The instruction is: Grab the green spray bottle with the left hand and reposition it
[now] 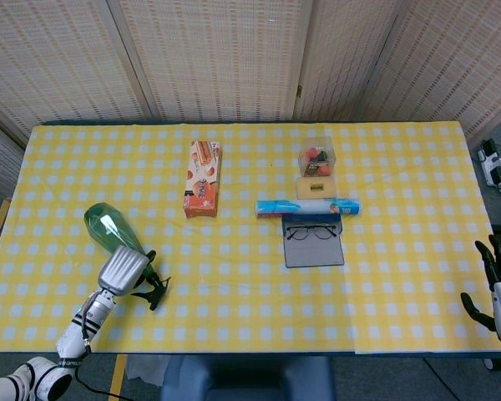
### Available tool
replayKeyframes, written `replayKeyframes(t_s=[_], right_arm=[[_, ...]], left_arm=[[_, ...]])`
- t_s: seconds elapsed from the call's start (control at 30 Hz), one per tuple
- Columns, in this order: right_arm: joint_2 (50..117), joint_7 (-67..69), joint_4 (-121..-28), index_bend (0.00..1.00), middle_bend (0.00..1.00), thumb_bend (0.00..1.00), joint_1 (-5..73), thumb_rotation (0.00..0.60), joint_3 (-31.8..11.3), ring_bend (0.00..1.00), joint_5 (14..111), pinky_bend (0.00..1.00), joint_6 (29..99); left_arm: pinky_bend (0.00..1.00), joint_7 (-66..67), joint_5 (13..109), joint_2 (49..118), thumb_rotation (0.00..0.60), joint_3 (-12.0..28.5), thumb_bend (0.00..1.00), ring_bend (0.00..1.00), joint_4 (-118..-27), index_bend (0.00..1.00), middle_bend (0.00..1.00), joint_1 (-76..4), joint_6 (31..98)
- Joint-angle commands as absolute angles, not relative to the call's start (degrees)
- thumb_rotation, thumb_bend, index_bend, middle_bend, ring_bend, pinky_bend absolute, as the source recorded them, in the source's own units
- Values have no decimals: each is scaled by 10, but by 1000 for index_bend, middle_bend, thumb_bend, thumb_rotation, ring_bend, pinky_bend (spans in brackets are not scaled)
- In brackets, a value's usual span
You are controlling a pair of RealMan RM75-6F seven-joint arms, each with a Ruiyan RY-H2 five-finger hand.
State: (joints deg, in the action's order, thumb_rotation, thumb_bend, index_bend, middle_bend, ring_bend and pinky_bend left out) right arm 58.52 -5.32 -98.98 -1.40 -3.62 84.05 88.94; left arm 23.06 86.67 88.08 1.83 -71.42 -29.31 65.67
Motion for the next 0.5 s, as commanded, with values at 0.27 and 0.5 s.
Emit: replayKeyframes(t_s=[0.27, 0.5], right_arm=[[583, -48, -991, 0, 0, 343, -16, 600, -34, 0, 846, 0, 893], [583, -48, -992, 0, 0, 343, -17, 600, -34, 0, 846, 0, 892]], left_arm=[[1000, 85, 850, 829, 600, 52, 354, 1000, -820, 780, 1000, -278, 696], [1000, 32, 848, 784, 600, 82, 358, 1000, -883, 779, 1000, -275, 727]])
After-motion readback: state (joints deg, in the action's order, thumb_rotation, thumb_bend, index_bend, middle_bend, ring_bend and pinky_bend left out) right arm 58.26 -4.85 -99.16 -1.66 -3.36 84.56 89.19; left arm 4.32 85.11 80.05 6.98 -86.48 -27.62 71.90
